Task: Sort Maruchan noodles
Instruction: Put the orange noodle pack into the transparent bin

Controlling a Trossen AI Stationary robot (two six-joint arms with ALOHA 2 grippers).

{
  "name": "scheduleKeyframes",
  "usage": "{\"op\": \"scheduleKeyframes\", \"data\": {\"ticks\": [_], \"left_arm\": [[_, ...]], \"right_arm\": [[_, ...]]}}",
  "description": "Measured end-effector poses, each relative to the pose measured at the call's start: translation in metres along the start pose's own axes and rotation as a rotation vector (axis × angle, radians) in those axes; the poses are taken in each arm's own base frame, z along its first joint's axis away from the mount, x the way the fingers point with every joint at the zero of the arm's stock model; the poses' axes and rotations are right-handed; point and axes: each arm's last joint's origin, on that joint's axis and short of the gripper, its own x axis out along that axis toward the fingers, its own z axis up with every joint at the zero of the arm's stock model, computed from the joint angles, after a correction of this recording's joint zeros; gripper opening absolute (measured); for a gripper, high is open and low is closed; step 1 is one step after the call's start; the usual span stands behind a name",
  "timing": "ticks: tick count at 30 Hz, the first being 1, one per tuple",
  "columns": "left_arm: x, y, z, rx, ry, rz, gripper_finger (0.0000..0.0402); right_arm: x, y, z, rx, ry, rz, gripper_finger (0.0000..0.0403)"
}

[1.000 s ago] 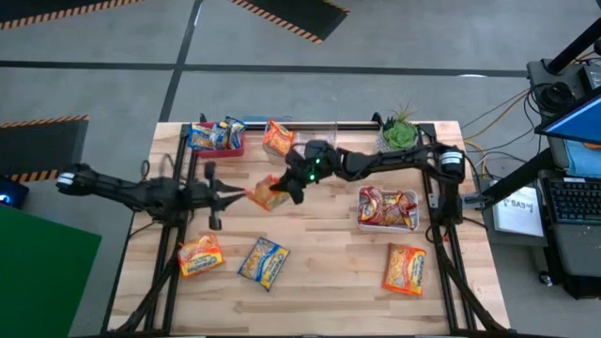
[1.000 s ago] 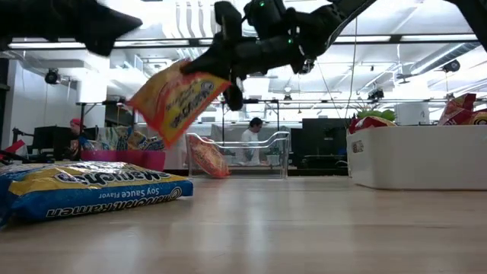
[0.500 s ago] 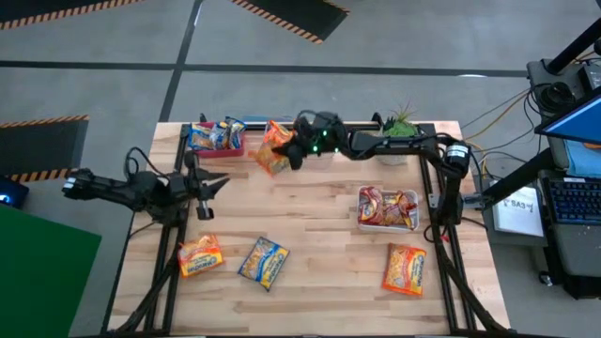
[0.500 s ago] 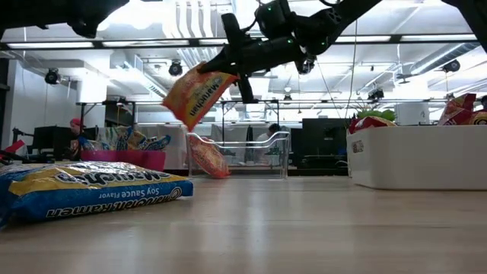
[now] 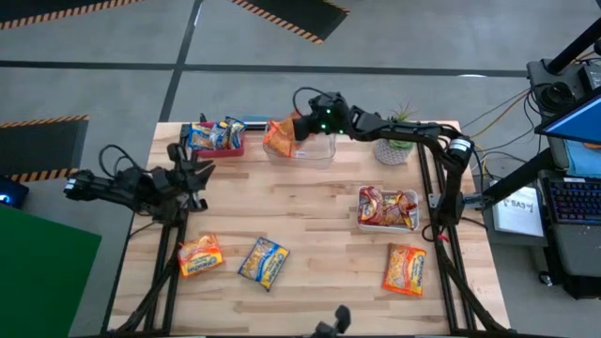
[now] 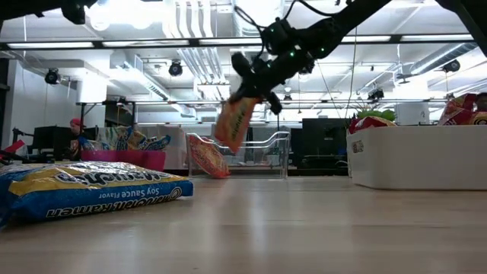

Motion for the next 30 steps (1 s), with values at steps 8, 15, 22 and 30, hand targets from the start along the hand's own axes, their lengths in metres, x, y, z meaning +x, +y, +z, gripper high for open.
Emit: {"op": "scheduleKeyframes", "data": {"ticks": [8, 15, 22, 30], "left_arm": [[0.000, 0.000, -0.001, 0.010, 0.019, 0.020, 0.0041], [0.000, -0.001, -0.002, 0.016, 0.031, 0.014, 0.0041], [0.000, -0.001, -0.003, 0.017, 0.032, 0.015, 0.0041], [0.000, -0.001, -0.003, 0.019, 0.036, 0.013, 0.0041]], "right_arm": [[-0.002, -0.014, -0.015, -0.023, 0.096, -0.245, 0.0033], [-0.010, -0.020, -0.022, -0.037, 0.173, -0.377, 0.0033], [-0.018, -0.020, -0.017, -0.086, 0.215, -0.513, 0.0033], [-0.022, -0.020, -0.015, -0.096, 0.260, -0.537, 0.0033]]}}
